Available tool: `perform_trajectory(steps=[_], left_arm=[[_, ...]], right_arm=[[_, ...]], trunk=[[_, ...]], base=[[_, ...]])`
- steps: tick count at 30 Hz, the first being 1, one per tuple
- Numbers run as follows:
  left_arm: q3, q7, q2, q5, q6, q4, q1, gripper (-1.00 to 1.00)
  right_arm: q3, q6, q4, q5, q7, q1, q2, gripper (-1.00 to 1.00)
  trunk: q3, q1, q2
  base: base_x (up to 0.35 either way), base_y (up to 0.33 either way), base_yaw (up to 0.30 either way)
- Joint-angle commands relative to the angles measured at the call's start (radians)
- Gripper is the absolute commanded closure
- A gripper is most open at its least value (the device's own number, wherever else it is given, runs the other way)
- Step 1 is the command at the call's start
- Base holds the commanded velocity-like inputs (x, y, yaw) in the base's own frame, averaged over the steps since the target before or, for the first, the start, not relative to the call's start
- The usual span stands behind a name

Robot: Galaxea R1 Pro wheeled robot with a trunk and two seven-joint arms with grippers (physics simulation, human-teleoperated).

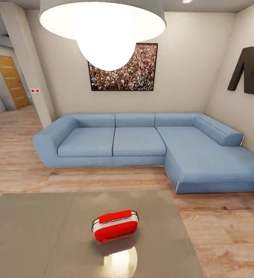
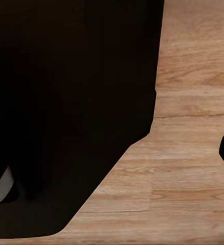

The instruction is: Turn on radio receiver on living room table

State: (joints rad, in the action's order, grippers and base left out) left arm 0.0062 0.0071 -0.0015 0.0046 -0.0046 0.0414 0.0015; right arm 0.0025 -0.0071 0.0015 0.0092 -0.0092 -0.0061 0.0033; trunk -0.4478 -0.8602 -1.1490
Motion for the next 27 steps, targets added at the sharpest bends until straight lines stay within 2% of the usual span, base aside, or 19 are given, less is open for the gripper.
perform_trajectory(steps=[1,5,13,18,21,22,27], left_arm=[[0.000,0.000,0.000,0.000,0.000,0.000,0.000,-1.00],[-0.001,-0.001,0.000,0.000,0.000,0.001,0.000,-1.00],[0.000,0.000,-0.002,0.000,0.001,0.094,0.000,-1.00],[-0.005,-0.008,-0.004,-0.001,0.011,0.184,0.000,-1.00],[-0.006,-0.011,-0.003,-0.001,0.024,0.266,0.000,-1.00],[-0.007,-0.012,-0.003,-0.001,0.037,0.311,0.000,-1.00],[-0.006,-0.017,0.006,-0.001,0.127,0.499,0.000,-1.00]], right_arm=[[0.001,0.000,0.000,0.000,0.000,0.000,0.000,-1.00],[0.002,0.001,0.000,0.002,0.000,0.000,0.000,-1.00],[0.001,0.005,-0.022,0.006,0.000,0.000,-0.011,-1.00],[0.002,0.043,-0.154,0.022,-0.005,0.001,-0.016,-1.00],[0.000,0.118,-0.261,0.066,-0.012,0.001,-0.019,-1.00],[-0.002,0.165,-0.322,0.087,-0.014,0.000,-0.023,-1.00],[-0.005,0.318,-0.539,0.121,-0.016,0.000,-0.031,-1.00]], trunk=[[-0.002,0.000,0.000],[-0.008,0.000,0.000],[-0.021,0.000,0.000],[-0.029,0.000,0.000],[-0.034,0.000,0.000],[-0.036,0.000,0.000],[-0.044,0.000,0.000]], base=[[0.000,0.000,0.000],[0.000,0.000,0.000],[0.000,0.000,0.000],[0.000,0.000,0.000],[0.000,0.000,0.000],[0.000,0.000,0.000],[0.000,0.000,0.000]])
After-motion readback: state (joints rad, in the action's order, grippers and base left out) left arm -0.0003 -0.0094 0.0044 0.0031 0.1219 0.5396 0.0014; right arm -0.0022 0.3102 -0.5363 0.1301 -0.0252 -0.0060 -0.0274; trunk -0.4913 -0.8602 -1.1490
